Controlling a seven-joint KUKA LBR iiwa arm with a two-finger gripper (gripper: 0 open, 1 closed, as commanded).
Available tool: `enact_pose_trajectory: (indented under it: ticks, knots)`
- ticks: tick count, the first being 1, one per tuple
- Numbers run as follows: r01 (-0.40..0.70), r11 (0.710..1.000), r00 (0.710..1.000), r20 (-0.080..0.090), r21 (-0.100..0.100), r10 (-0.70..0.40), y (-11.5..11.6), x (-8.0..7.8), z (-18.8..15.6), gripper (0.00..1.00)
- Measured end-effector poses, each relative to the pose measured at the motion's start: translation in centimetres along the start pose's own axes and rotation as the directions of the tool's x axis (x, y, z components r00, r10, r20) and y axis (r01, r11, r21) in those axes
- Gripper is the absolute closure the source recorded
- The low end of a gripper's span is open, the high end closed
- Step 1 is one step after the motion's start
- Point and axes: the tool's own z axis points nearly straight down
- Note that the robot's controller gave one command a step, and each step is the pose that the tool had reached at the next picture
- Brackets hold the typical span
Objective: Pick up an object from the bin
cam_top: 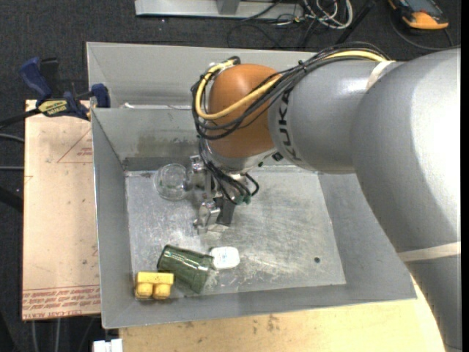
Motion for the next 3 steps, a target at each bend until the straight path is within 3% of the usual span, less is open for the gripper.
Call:
enact_pose_trajectory:
  ticks: [1, 2, 3]
  knots:
    - [0.132, 0.991, 0.991, 0.000, -0.016, -0.132, -3.7, -0.6, 1.4, 0.00]
    - [0.386, 0.923, 0.922, -0.006, -0.005, -0.386, -7.3, -1.2, 1.9, 0.00]
    - [0.332, 0.943, 0.943, 0.000, -0.008, -0.332, -8.5, -0.9, 2.7, 0.00]
